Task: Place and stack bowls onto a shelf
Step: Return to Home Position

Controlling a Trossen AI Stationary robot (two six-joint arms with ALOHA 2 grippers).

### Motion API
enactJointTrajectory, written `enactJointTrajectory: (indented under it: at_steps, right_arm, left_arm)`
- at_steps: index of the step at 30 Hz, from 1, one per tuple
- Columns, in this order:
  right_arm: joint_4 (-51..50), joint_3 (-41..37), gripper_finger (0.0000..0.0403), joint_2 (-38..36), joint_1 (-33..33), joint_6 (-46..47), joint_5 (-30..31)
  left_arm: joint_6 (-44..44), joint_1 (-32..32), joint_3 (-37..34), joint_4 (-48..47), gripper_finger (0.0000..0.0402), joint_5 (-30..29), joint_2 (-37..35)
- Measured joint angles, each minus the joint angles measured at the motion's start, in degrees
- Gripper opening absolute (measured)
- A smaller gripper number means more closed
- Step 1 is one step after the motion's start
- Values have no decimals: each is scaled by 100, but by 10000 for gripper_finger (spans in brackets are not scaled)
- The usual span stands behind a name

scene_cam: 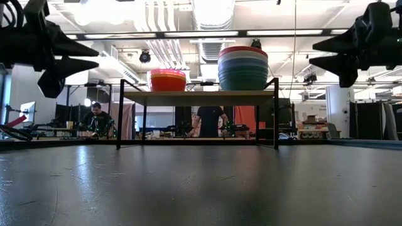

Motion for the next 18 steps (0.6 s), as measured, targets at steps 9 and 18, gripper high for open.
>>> enactJointTrajectory:
  at_steps: [9, 18]
  right_arm:
    - [-48, 0, 206, 52, 0, -1, -3]
    - [-39, -2, 206, 106, 0, 3, -3]
  left_arm:
    - [0, 0, 7, 6, 104, -2, -664]
    - [-2, -2, 101, 5, 104, -2, -613]
